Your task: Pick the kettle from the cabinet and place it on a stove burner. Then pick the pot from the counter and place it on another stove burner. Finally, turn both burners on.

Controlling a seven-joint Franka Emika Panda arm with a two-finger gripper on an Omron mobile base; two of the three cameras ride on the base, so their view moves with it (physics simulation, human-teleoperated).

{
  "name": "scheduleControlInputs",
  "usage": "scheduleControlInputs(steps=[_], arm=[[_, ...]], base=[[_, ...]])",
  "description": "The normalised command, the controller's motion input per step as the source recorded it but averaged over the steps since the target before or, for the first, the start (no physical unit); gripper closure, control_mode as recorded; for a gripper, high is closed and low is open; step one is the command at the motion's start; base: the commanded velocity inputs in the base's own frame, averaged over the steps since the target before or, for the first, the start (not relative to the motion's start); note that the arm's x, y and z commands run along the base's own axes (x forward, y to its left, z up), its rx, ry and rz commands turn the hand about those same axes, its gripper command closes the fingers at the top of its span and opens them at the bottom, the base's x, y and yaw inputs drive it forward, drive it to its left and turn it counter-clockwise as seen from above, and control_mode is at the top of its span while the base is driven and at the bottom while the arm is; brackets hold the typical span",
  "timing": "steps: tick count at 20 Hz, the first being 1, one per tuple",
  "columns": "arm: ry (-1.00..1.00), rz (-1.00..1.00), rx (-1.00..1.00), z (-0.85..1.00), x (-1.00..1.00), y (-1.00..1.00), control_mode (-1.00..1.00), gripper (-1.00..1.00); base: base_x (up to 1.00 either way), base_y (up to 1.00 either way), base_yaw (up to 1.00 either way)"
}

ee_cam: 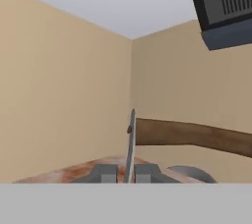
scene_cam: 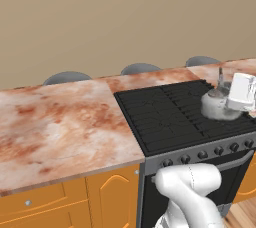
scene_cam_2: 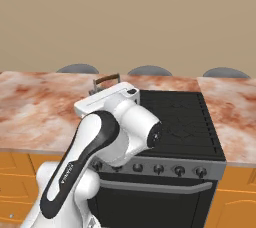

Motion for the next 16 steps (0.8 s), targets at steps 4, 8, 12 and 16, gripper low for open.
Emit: scheduleControlInputs(steps=[4,8,12,16], arm=[[-0.09,0.14,0.04,0.0,0.35,0.13,-1.0,1.0],[-0.09,0.14,0.05,0.0,0.36,0.12,-1.0,1.0],[-0.09,0.14,0.05,0.0,0.38,0.12,-1.0,1.0],[-0.09,0.15,0.05,0.0,0.39,0.12,-1.0,1.0]], base=[[0.0,0.0,0.0],[0.0,0.0,0.0],[0.0,0.0,0.0],[0.0,0.0,0.0]])
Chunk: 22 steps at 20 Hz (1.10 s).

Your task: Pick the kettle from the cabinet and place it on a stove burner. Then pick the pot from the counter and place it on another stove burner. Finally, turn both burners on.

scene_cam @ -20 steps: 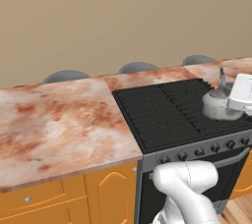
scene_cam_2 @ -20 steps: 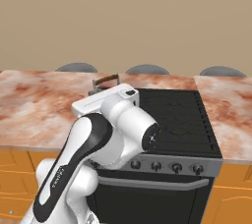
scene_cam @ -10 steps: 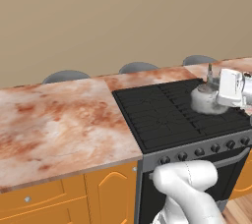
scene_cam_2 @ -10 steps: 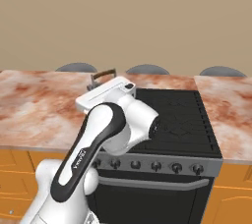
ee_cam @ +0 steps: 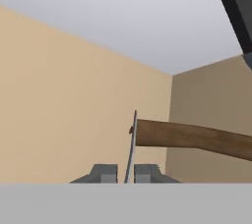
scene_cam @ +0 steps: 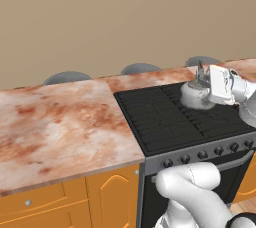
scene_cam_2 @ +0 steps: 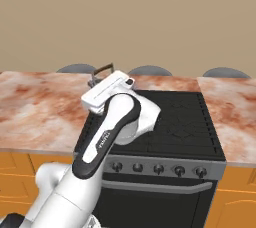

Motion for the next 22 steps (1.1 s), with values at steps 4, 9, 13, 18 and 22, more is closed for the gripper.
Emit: scheduleControlInputs(steps=[4,9,13,18,22], arm=[[-0.1,0.14,0.03,0.0,0.39,0.1,-1.0,1.0],[-0.02,0.07,0.0,0.0,0.31,0.03,-1.0,1.0],[0.0,0.07,0.0,-0.06,0.54,0.0,-1.0,1.0],[0.0,0.08,0.0,-0.13,0.55,0.0,-1.0,1.0],[0.0,0.08,0.01,-0.2,0.49,0.0,-1.0,1.0]], base=[[0.0,0.0,0.0],[0.0,0.0,0.0],[0.0,0.0,0.0],[0.0,0.0,0.0],[0.0,0.0,0.0]])
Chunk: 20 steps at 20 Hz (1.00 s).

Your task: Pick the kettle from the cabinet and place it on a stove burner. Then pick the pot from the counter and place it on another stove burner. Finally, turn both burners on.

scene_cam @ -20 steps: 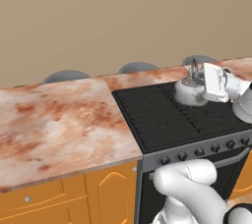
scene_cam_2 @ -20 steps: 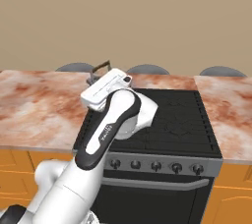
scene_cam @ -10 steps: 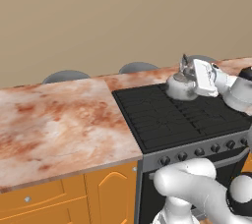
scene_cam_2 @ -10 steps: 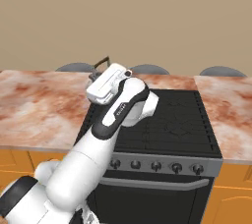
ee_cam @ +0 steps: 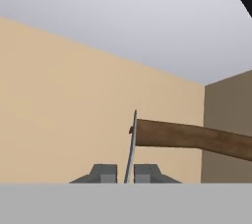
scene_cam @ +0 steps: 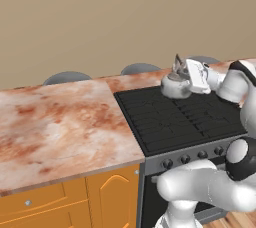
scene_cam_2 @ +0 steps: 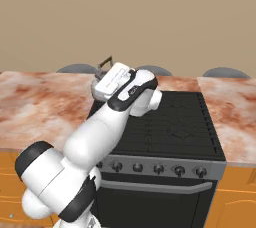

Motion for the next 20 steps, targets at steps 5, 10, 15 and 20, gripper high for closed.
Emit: scheduleControlInputs(steps=[5,10,15,20], arm=[[0.0,0.07,0.04,-0.24,0.42,0.0,-1.0,1.0],[0.0,0.06,0.04,-0.26,0.37,0.0,-1.0,1.0],[-0.01,0.05,0.03,-0.28,0.33,0.0,-1.0,1.0],[-0.01,0.03,0.01,-0.26,0.29,0.0,-1.0,1.0]], base=[[0.0,0.0,0.0],[0.0,0.0,0.0],[0.0,0.0,0.0],[0.0,0.0,0.0]])
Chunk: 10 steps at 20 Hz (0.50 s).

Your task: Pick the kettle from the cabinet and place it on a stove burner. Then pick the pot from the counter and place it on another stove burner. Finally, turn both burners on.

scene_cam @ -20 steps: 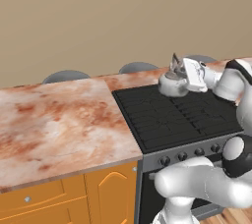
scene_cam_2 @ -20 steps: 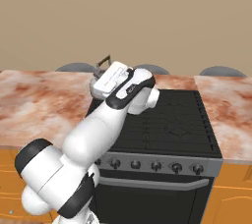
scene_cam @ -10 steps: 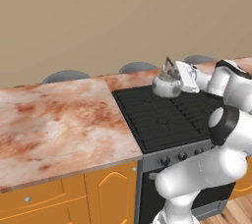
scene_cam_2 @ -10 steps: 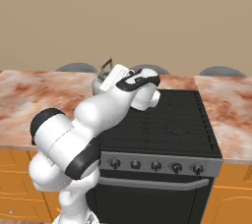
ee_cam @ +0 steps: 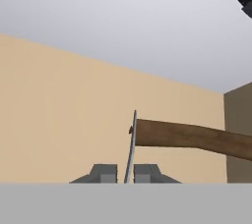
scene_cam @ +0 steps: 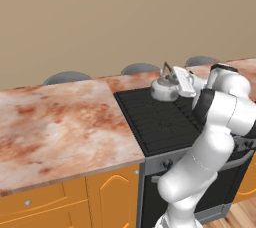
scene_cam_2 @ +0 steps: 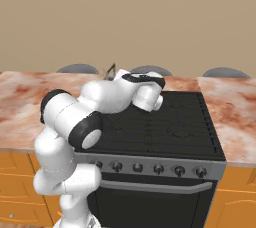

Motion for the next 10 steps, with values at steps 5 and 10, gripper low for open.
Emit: scheduleControlInputs(steps=[5,10], arm=[[-0.04,0.01,0.0,-0.2,0.26,0.0,-1.0,1.0],[-0.06,0.0,0.0,-0.18,0.2,-0.01,-1.0,1.0]], base=[[0.0,0.0,0.0],[0.0,0.0,0.0]])
